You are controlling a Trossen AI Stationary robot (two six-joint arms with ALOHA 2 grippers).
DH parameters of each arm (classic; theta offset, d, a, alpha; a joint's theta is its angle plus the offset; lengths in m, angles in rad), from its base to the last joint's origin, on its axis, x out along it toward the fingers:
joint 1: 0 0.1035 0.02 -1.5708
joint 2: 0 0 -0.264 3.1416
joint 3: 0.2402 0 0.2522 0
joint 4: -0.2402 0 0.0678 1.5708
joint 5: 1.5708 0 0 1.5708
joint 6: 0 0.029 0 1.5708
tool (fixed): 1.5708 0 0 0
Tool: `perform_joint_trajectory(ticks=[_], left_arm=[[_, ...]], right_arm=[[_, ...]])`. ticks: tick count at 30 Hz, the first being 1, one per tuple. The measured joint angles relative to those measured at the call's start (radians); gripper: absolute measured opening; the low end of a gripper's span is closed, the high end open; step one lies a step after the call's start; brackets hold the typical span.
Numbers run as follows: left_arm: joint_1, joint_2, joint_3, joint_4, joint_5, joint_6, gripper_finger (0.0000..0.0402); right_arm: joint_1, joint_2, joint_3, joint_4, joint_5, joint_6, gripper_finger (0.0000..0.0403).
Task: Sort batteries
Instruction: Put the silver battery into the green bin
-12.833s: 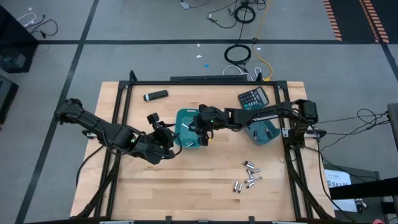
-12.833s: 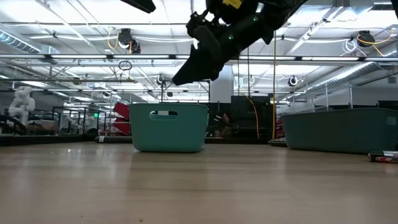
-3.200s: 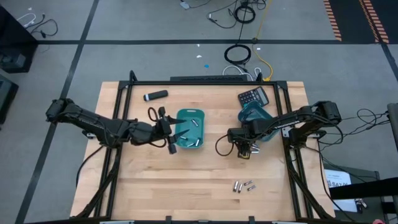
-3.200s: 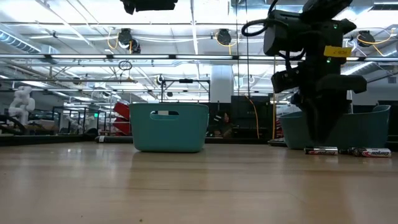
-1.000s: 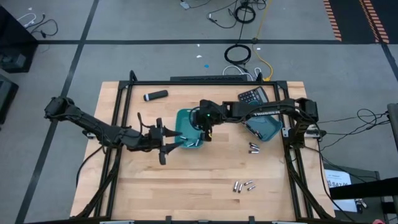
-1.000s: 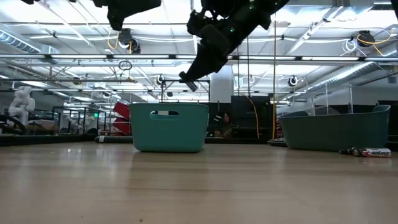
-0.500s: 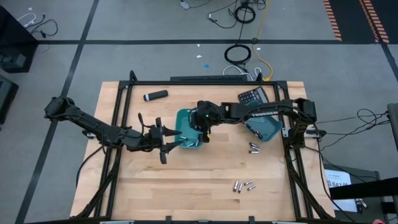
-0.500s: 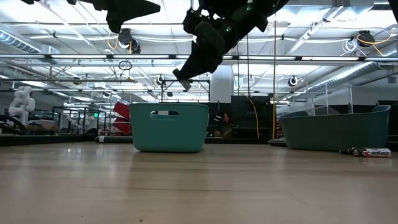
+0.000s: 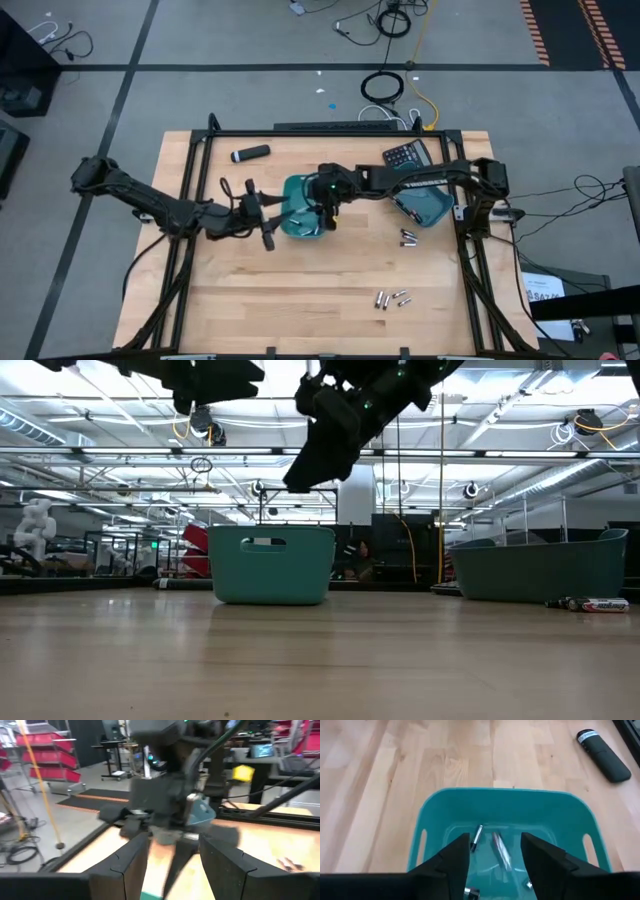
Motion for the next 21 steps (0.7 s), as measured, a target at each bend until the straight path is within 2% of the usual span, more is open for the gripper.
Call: perform_joint_trajectory(ticks=[6, 12, 16, 19, 21], left_arm=[[0.062, 0.000, 0.000, 0.004, 0.002, 0.020, 0.0186], [0.119, -0.001, 0.020, 0.008, 0.108, 0.020, 0.0186], [0.127, 0.000, 0.024, 0.032, 0.130, 0.053, 0.0186], [0.130, 0.000, 0.025, 0.064, 0.147, 0.075, 0.0186], [0.147, 0.000, 0.025, 0.075, 0.195, 0.082, 0.0186]], right_arm=[[0.017, -0.081, 0.000, -0.125, 0.032, 0.051, 0.0166], [0.094, -0.169, 0.000, -0.252, 0.139, 0.050, 0.0162], [0.141, -0.225, -0.014, -0.347, 0.194, 0.055, 0.0162], [0.162, -0.286, -0.112, -0.289, 0.220, 0.069, 0.0162], [0.155, -0.334, -0.217, -0.175, 0.179, 0.093, 0.0162]])
